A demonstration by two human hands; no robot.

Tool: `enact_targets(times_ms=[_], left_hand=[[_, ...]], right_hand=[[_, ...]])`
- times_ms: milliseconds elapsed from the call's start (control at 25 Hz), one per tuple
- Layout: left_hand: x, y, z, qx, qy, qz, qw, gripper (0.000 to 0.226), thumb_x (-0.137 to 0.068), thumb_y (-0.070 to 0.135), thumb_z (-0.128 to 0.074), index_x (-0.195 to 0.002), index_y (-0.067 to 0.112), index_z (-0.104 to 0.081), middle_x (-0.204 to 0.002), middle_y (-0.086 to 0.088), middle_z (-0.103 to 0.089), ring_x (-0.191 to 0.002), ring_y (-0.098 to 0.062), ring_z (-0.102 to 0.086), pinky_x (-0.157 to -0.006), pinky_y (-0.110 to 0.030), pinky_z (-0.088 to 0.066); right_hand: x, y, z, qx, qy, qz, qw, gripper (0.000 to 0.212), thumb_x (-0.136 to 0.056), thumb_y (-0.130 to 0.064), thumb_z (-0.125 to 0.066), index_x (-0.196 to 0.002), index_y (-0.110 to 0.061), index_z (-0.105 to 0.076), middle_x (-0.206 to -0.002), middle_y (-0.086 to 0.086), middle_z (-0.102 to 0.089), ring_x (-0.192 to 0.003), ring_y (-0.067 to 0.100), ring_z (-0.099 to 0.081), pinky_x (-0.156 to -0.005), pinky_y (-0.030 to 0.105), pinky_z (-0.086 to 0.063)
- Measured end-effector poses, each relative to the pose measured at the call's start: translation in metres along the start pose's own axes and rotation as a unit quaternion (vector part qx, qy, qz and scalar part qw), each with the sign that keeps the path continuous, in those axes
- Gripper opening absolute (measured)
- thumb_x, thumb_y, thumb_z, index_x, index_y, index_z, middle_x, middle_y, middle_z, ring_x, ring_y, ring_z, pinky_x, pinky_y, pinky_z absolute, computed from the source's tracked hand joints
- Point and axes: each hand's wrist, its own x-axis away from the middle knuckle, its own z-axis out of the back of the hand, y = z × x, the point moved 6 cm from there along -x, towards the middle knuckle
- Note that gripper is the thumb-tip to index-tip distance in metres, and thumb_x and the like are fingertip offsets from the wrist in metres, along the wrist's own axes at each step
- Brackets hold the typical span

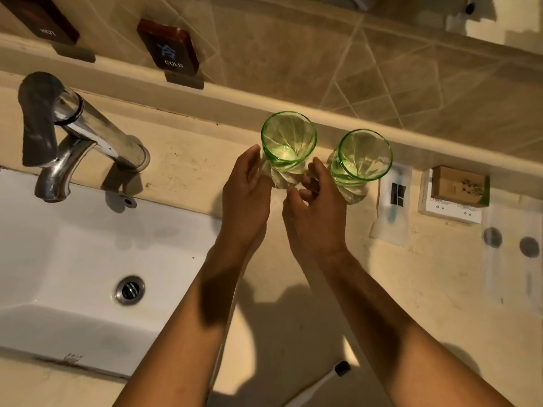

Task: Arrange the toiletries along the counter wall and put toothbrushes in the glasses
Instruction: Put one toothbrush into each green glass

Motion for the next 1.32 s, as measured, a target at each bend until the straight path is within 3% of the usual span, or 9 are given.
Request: enact_targets(times_ms=[120,240,400,520,760,960,1120,1240,1320], left_hand=[[0.038,-0.019,0.0,-0.191,-0.026,-0.155,0.969,0.038,-0.099,0.006,-0.049,-0.136,0.011,-0.058,-0.14,-0.002,-0.06,-0.125,-0.008,-0.055,-0.106,-0.018,-0.045],[0.087,-0.049,-0.006,-0.3,-0.065,-0.204,0.929,0.037,-0.098,0.006,-0.048,-0.133,0.005,-0.059,-0.148,-0.011,-0.052,-0.142,-0.023,-0.045,-0.113,-0.044,-0.043],[0.139,-0.061,-0.011,-0.399,-0.09,-0.298,0.862,0.041,-0.097,0.008,-0.051,-0.138,0.001,-0.058,-0.153,-0.021,-0.046,-0.148,-0.037,-0.034,-0.119,-0.054,-0.031],[0.146,-0.063,-0.015,-0.468,-0.12,-0.269,0.833,0.046,-0.099,0.017,-0.048,-0.142,0.004,-0.054,-0.156,-0.02,-0.043,-0.148,-0.039,-0.031,-0.122,-0.053,-0.026],[0.144,-0.063,-0.018,-0.497,-0.116,-0.253,0.822,0.05,-0.093,0.018,-0.045,-0.14,0.003,-0.053,-0.155,-0.021,-0.043,-0.147,-0.039,-0.032,-0.122,-0.052,-0.023],[0.147,-0.062,-0.016,-0.476,-0.109,-0.275,0.828,0.046,-0.097,0.018,-0.044,-0.139,0.003,-0.053,-0.154,-0.02,-0.045,-0.147,-0.038,-0.033,-0.12,-0.053,-0.025],[0.145,-0.061,-0.018,-0.476,-0.086,-0.271,0.832,0.041,-0.094,0.014,-0.049,-0.131,0.001,-0.058,-0.145,-0.022,-0.051,-0.139,-0.04,-0.042,-0.116,-0.052,-0.031],[0.129,-0.047,-0.024,-0.46,-0.062,-0.254,0.848,0.027,-0.09,0.014,-0.047,-0.106,-0.003,-0.06,-0.119,-0.022,-0.057,-0.11,-0.042,-0.053,-0.097,-0.052,-0.044],[0.11,-0.041,-0.031,-0.481,-0.05,-0.228,0.845,0.037,-0.092,0.018,-0.046,-0.117,-0.006,-0.056,-0.127,-0.026,-0.054,-0.118,-0.045,-0.05,-0.106,-0.054,-0.039]], right_hand=[[0.037,0.008,0.032,0.061,-0.001,0.014,0.998,0.039,-0.093,-0.021,-0.063,-0.131,-0.028,-0.058,-0.118,-0.011,-0.065,-0.098,-0.003,-0.063,-0.083,0.01,-0.051],[0.077,0.025,0.071,0.128,-0.009,0.026,0.991,0.027,-0.094,-0.019,-0.064,-0.121,-0.025,-0.065,-0.111,-0.011,-0.066,-0.095,-0.006,-0.061,-0.082,0.007,-0.048],[0.136,0.049,0.136,0.158,0.045,0.029,0.986,0.019,-0.091,-0.011,-0.069,-0.109,-0.019,-0.07,-0.098,-0.008,-0.067,-0.086,0.003,-0.065,-0.074,0.01,-0.048],[0.182,0.07,0.196,0.212,0.096,-0.024,0.972,0.016,-0.091,-0.016,-0.07,-0.106,-0.023,-0.07,-0.091,-0.01,-0.066,-0.078,0.001,-0.062,-0.066,0.003,-0.042],[0.259,0.117,0.275,0.286,0.164,-0.144,0.933,0.014,-0.091,-0.03,-0.069,-0.103,-0.024,-0.069,-0.091,-0.003,-0.066,-0.07,0.013,-0.059,-0.066,0.03,-0.045],[0.294,0.155,0.269,0.346,0.041,-0.305,0.886,0.018,-0.089,-0.044,-0.066,-0.087,-0.027,-0.061,-0.08,-0.003,-0.063,-0.073,0.022,-0.059,-0.065,0.031,-0.045],[0.281,0.157,0.253,0.316,0.029,-0.255,0.913,0.019,-0.093,-0.033,-0.066,-0.078,-0.024,-0.061,-0.075,-0.006,-0.064,-0.065,0.008,-0.056,-0.056,0.022,-0.038],[0.237,0.128,0.238,0.258,0.021,-0.186,0.948,0.015,-0.092,-0.033,-0.069,-0.08,-0.026,-0.066,-0.072,-0.013,-0.064,-0.065,-0.001,-0.059,-0.062,0.017,-0.047],[0.194,0.093,0.227,0.217,0.037,-0.132,0.966,0.015,-0.09,-0.032,-0.071,-0.079,-0.023,-0.067,-0.069,-0.012,-0.065,-0.064,0.0,-0.061,-0.062,0.016,-0.047]])
